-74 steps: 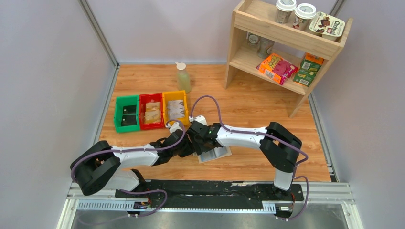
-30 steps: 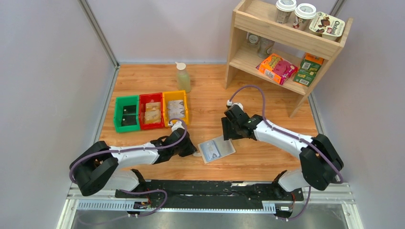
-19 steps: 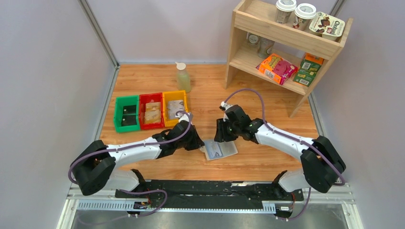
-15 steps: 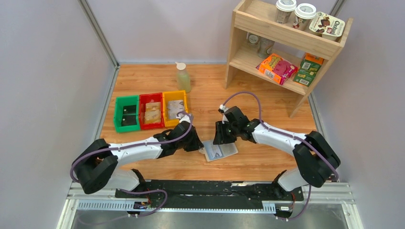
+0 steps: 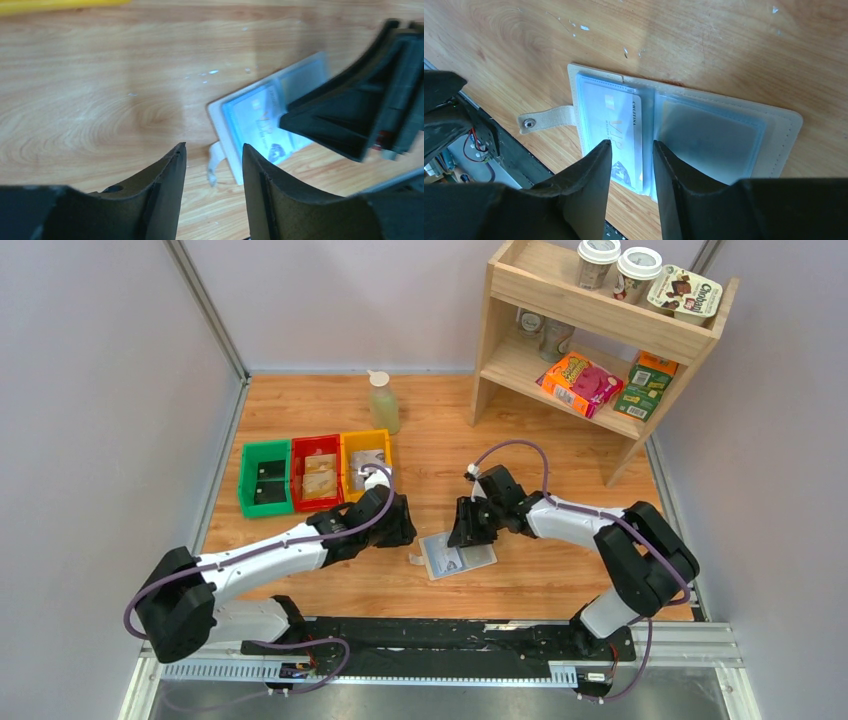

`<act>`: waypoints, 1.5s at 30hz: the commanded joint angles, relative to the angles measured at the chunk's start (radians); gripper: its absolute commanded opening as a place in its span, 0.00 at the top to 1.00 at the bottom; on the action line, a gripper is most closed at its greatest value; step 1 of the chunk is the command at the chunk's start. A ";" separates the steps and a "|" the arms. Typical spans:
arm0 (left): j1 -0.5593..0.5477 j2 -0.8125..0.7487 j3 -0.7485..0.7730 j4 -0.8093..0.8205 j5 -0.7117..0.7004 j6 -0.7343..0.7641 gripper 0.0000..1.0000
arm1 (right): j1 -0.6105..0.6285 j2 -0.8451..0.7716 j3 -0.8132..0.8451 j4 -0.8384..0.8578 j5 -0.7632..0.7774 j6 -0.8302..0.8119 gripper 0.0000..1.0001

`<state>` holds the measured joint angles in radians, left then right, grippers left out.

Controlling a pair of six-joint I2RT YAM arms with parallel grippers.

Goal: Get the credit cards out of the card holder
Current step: Remove the credit card from the card holder.

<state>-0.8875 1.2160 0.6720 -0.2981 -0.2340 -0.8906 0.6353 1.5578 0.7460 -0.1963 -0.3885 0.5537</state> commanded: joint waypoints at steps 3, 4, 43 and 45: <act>-0.030 0.025 0.093 0.111 0.139 -0.001 0.51 | -0.029 0.022 -0.028 0.100 -0.076 0.028 0.60; -0.040 0.058 0.100 0.125 0.171 -0.008 0.51 | -0.032 0.024 -0.031 0.104 -0.079 0.031 0.60; -0.024 0.323 -0.005 0.212 0.137 -0.085 0.85 | -0.056 -0.048 -0.097 0.259 -0.250 0.075 0.70; -0.024 0.332 0.008 0.194 0.130 -0.074 0.86 | -0.056 -0.039 -0.099 0.270 -0.263 0.077 0.70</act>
<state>-0.9184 1.5200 0.6659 -0.0219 -0.0437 -1.0069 0.5789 1.5372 0.6506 0.0071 -0.5968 0.6163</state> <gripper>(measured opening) 0.149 0.306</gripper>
